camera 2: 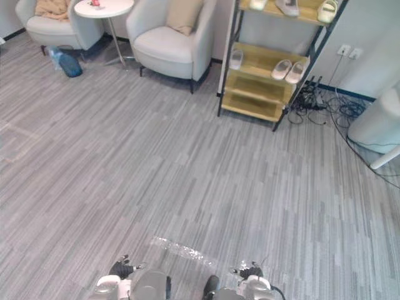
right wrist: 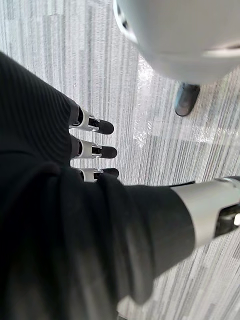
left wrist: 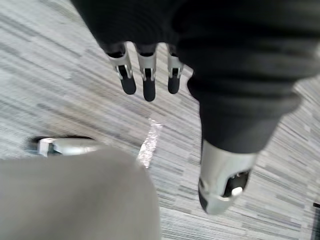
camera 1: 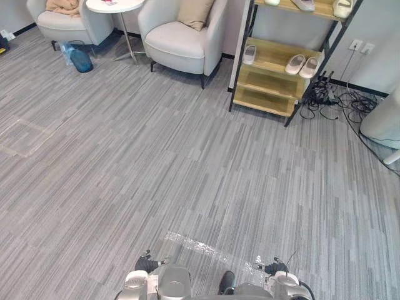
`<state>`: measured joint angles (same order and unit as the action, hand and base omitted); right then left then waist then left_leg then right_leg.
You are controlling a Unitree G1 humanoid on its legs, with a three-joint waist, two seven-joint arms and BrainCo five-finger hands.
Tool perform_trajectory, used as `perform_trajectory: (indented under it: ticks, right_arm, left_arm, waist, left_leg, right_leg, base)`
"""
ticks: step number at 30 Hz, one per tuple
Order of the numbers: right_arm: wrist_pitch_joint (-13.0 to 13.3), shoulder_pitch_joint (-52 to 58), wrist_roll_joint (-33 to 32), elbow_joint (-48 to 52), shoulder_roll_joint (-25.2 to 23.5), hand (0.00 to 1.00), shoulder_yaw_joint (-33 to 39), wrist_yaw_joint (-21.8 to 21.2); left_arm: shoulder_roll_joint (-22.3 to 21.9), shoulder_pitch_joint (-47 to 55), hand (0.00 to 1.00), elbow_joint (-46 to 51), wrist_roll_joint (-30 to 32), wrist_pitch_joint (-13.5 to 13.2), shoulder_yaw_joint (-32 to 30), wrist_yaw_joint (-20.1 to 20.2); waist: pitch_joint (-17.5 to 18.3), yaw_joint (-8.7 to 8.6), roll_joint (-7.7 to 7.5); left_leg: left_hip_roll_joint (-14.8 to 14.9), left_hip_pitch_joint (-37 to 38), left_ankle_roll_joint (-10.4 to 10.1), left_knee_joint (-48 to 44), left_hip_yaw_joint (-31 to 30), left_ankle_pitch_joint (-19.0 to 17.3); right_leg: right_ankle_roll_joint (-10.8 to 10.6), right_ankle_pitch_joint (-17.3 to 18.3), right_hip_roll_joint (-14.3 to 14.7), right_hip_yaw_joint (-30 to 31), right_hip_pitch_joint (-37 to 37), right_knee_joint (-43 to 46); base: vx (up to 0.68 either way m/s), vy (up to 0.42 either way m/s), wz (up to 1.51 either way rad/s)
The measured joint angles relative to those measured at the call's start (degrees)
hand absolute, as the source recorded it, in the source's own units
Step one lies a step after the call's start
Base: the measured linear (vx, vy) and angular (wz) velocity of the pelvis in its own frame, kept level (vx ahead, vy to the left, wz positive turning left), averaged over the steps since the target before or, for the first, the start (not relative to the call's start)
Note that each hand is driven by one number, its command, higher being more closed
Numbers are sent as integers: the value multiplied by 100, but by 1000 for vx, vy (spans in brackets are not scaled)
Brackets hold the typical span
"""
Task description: Pick up cushions and gather them together orderly.
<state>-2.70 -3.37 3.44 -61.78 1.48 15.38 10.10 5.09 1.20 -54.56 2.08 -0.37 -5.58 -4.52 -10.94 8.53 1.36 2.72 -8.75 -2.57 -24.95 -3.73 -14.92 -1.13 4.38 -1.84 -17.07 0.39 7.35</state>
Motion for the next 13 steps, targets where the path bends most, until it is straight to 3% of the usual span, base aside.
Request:
perform_trajectory:
  ticks: [4,9,13]
  right_arm:
    - [-14,216,7,46,-71,0,58,3]
    - [-7,233,43,239,-197,0,262,0]
    - [-15,379,44,226,-199,0,473,-3]
  left_arm:
    - [-61,-50,0,4,-5,5,-19,-27]
    - [-206,-46,0,-23,-3,14,-7,-17]
    - [-252,-45,0,-135,1,21,2,-5]
  waist:
    - [17,17,-34]
    - [195,22,-149]
    - [292,17,-157]
  left_leg:
    - [-187,202,31,-107,31,19]
    - [-342,614,123,414,166,74]
    - [-388,841,176,660,163,107]
  right_leg:
    - [-175,-132,-154,-8,401,-345]
    - [-186,-138,-310,42,580,-505]
    - [-193,-143,-333,52,749,-637]
  base:
    - [202,100,7]
    - [128,49,-10]
    - [67,4,-1]
